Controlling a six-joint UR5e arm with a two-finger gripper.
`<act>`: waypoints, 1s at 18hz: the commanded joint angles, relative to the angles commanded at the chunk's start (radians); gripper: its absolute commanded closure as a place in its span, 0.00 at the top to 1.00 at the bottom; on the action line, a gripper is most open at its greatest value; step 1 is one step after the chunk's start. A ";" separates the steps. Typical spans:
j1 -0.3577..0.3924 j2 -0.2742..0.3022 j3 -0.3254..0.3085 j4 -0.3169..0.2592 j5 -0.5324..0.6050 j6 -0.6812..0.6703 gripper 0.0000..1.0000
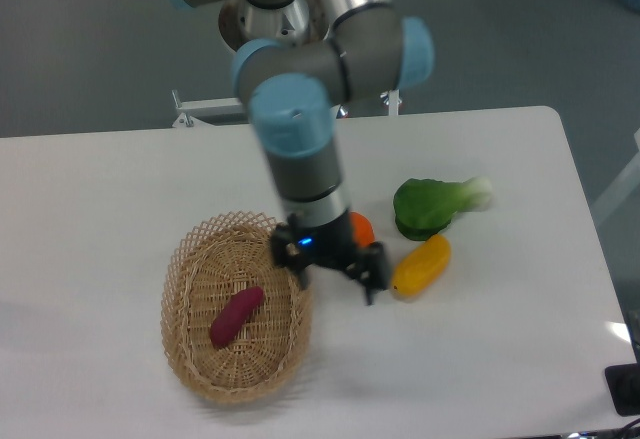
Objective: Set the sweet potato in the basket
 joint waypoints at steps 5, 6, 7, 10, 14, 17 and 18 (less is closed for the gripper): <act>0.166 0.051 0.005 -0.121 -0.014 0.353 1.00; 0.196 0.054 0.005 -0.132 -0.020 0.411 1.00; 0.221 0.057 0.003 -0.137 -0.026 0.463 1.00; 0.299 0.071 -0.014 -0.138 -0.069 0.588 1.00; 0.355 0.072 -0.017 -0.142 -0.118 0.651 1.00; 0.358 0.072 -0.017 -0.140 -0.118 0.651 1.00; 0.358 0.072 -0.017 -0.138 -0.118 0.651 1.00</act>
